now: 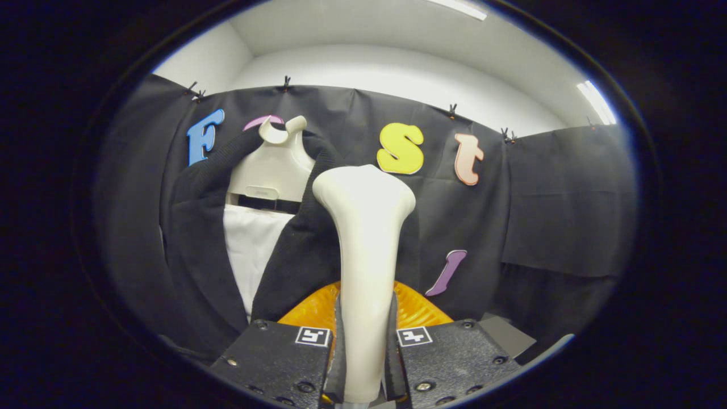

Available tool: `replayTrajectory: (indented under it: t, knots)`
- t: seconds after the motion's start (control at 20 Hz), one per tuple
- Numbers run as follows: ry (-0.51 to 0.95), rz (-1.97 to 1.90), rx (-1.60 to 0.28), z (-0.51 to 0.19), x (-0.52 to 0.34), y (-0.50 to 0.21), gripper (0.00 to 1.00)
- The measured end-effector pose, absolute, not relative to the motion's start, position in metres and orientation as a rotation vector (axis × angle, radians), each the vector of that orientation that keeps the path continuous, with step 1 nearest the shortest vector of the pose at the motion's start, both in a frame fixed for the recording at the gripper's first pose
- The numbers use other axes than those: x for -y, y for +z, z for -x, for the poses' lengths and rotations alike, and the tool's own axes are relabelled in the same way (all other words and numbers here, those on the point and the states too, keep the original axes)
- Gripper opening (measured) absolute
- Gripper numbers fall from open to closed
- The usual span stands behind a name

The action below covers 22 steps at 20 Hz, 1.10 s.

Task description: Iron the clothes twice with a garment steamer, once on the left side and once on the right side.

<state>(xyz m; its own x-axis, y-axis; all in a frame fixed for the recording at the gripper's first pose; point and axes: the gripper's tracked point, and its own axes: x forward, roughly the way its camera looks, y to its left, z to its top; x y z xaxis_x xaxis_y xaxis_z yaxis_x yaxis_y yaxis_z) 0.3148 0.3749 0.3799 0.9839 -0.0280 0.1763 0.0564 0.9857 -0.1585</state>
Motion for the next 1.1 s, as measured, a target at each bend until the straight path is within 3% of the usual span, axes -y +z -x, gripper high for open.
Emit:
replayTrajectory:
  t: [1.1]
  knots:
    - [0.002,0.216,0.052,-0.316,-0.364,0.245,0.30]
